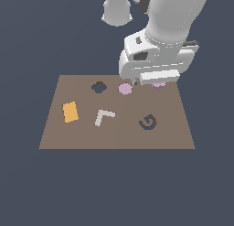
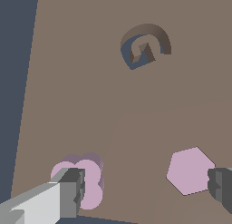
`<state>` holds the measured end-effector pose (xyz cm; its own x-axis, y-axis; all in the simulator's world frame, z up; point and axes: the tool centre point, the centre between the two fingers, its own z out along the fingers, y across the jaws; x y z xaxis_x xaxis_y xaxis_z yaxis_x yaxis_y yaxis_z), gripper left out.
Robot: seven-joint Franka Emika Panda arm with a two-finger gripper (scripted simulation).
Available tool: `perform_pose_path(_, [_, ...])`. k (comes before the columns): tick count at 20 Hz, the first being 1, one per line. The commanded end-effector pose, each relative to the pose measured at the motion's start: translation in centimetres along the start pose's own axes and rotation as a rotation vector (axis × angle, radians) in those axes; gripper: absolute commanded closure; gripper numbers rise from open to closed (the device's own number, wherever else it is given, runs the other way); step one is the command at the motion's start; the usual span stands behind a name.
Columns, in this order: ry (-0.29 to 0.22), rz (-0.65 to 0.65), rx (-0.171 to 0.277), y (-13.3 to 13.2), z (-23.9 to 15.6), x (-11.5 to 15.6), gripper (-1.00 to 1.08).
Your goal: Insert a designated object into the corresponding slot on a board.
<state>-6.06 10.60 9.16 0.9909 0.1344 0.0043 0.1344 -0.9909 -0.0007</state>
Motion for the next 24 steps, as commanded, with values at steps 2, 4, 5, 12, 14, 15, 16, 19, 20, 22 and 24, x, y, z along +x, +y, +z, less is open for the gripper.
perform_pose_path(2, [-0.002, -0.04, 0.001, -2.8, 1.8, -1.5, -0.92])
perform_pose_path(4, [-0.003, -0.058, 0.001, -4.0, 2.7, -2.2, -0.92])
perform_pose_path(5, [-0.003, -0.065, 0.001, -4.5, 3.0, -2.5, -0.92])
perform_pose_path(12, [-0.004, -0.089, 0.0, -6.1, 4.2, -3.4, -0.92])
perform_pose_path(14, [-0.004, -0.088, 0.0, -6.0, 4.1, -3.3, -0.92])
perform_pose_path(15, [-0.005, -0.089, 0.0, -6.0, 4.1, -3.3, -0.92])
perform_pose_path(16, [-0.005, -0.089, 0.0, -6.0, 4.2, -3.3, -0.92])
perform_pose_path(19, [-0.005, -0.089, 0.0, -6.0, 4.7, -3.3, -0.92])
perform_pose_path(20, [-0.005, -0.088, 0.0, -6.0, 5.0, -3.3, -0.92])
perform_pose_path(22, [-0.005, -0.088, 0.0, -6.0, 5.6, -3.3, -0.92])
perform_pose_path(24, [-0.005, -0.088, 0.0, -6.0, 6.0, -3.3, -0.92])
